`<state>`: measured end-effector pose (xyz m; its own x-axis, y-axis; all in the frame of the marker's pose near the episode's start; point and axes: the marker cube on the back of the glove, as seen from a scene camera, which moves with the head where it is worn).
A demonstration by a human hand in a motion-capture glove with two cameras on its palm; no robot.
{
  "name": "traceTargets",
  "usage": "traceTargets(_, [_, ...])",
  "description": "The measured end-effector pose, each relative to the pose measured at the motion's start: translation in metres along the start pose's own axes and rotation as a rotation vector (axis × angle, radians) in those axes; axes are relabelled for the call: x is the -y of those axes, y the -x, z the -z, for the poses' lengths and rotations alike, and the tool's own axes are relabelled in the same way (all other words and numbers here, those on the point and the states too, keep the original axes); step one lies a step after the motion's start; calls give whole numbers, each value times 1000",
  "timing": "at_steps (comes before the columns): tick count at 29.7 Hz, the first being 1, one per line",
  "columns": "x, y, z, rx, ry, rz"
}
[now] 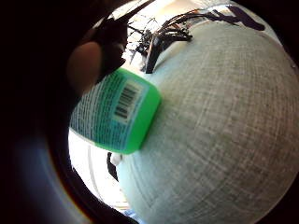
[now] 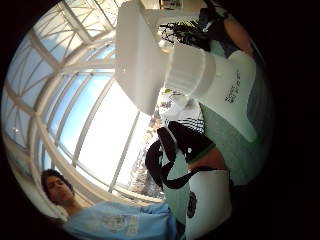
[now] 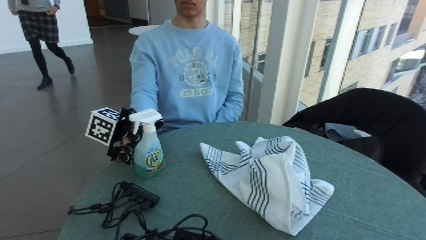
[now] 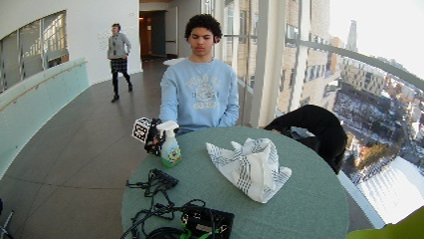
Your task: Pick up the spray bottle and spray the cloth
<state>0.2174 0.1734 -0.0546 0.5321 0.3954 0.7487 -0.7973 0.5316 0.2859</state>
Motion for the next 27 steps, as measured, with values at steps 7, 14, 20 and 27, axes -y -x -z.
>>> traceTargets(7, [5, -8, -16, -18, -12, -7])
traceTargets(14, [5, -16, -26, -82, -28, -15])
traceTargets(20, [10, -15, -29, -105, -55, -13])
traceTargets(27, [12, -7, -25, -72, -42, 51])
